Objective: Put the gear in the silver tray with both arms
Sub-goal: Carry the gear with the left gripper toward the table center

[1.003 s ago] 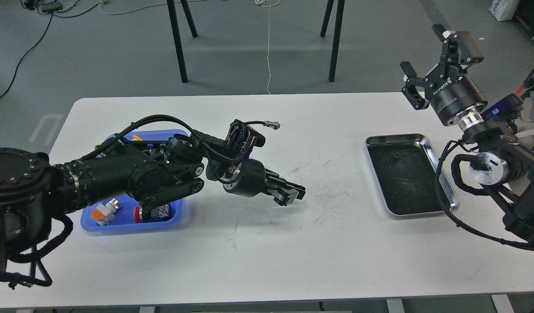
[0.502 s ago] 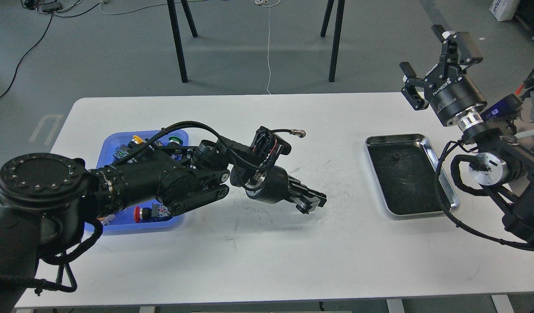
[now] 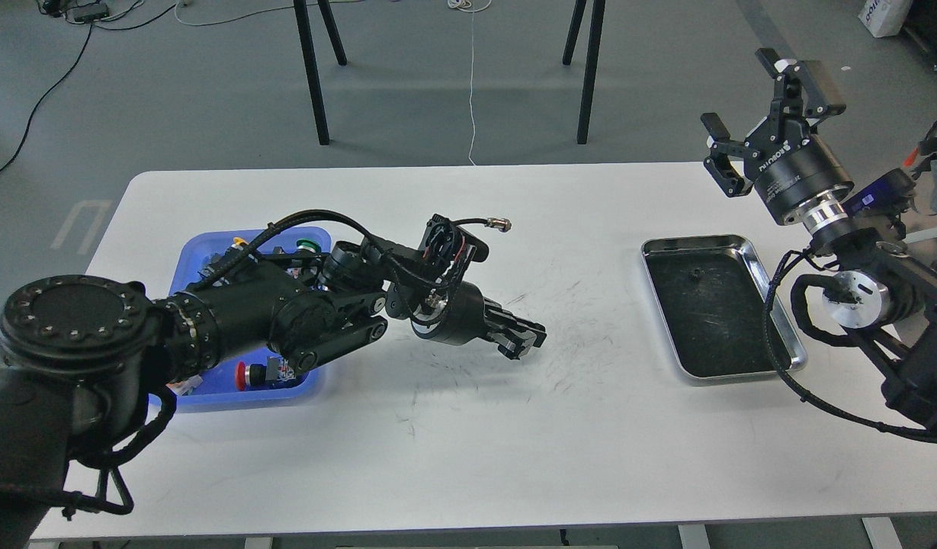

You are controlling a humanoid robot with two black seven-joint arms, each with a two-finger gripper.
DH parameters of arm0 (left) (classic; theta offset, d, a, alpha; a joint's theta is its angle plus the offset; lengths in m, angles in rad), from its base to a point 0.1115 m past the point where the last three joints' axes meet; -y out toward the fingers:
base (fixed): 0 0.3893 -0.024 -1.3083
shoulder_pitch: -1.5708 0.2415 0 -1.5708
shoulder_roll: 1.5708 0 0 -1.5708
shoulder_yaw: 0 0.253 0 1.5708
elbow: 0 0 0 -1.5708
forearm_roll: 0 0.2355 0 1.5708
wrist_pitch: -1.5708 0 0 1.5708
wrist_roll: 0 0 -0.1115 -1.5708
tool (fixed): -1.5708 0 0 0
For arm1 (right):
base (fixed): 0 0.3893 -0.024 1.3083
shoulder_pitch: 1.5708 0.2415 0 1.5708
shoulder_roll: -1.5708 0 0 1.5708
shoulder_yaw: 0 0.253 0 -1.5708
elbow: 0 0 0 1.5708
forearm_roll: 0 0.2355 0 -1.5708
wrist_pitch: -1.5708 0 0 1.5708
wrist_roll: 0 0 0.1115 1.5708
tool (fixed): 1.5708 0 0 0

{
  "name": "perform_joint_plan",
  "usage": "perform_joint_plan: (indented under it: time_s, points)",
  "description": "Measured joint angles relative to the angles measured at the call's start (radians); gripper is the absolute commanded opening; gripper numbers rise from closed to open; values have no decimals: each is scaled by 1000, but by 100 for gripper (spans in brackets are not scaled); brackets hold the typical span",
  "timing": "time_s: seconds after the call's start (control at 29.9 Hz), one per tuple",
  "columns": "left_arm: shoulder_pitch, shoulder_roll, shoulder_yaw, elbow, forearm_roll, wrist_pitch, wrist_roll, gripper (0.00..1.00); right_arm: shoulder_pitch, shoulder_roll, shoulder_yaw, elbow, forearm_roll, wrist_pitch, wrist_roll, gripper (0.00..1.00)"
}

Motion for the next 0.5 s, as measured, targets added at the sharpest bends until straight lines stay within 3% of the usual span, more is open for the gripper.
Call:
perform_joint_plan:
  time_s: [0.5]
  points:
    - [25,0,6,9,13,0,0,28,-6,1,-1,0,-1,-1,0,99]
